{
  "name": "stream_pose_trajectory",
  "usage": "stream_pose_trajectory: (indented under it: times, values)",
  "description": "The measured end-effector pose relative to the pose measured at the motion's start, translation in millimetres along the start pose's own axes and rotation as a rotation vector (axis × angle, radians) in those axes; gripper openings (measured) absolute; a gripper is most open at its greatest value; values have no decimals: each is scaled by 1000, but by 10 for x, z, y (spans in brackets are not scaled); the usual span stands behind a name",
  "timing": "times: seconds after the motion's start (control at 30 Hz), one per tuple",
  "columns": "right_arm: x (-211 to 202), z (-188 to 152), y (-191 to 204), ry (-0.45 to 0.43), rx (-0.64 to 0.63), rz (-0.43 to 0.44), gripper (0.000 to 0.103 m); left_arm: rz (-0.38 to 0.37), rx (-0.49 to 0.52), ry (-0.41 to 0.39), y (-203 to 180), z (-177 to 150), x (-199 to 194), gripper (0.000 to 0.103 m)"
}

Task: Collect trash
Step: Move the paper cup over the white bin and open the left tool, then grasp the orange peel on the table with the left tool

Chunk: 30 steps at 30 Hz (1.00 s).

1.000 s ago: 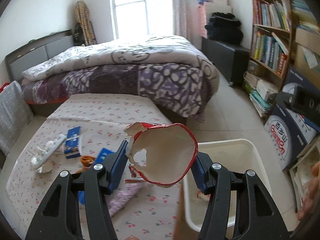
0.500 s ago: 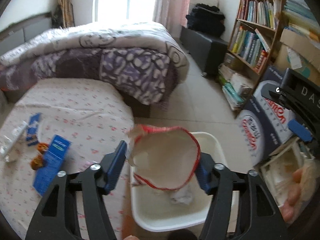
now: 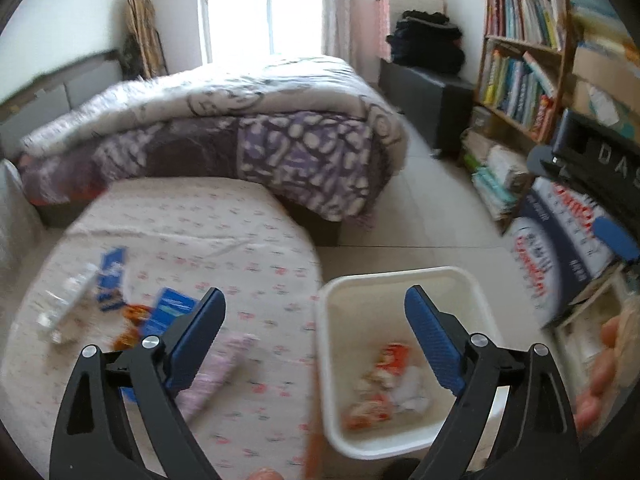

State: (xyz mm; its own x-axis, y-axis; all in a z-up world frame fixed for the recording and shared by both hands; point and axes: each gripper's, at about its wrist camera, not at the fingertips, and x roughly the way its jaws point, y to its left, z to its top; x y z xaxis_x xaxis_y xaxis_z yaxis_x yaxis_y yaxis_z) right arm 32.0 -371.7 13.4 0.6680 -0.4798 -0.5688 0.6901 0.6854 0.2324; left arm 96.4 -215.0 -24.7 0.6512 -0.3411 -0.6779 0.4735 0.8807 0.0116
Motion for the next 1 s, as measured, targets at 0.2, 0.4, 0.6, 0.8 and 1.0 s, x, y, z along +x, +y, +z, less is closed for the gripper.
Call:
stream_pose_trajectory:
  times: [0.2,0.4,0.6,0.8,1.0]
  values:
    - [61,-108,254,56,-29,43,96,124,1,68,414,-80,143,89]
    - [99,-231,531,92,-88,75,96,185,-77,253,1086,-185,442,89]
    - [167,-348,763,142,-137,103,96,202,-141,374,1735,-324,636,89]
    - [213,-412,894,173,-147,119,96,143,-105,448,2070,-350,617,89]
    - [278,-502,1055,205,-174,132,96,86,-65,508,2154,-527,802,73]
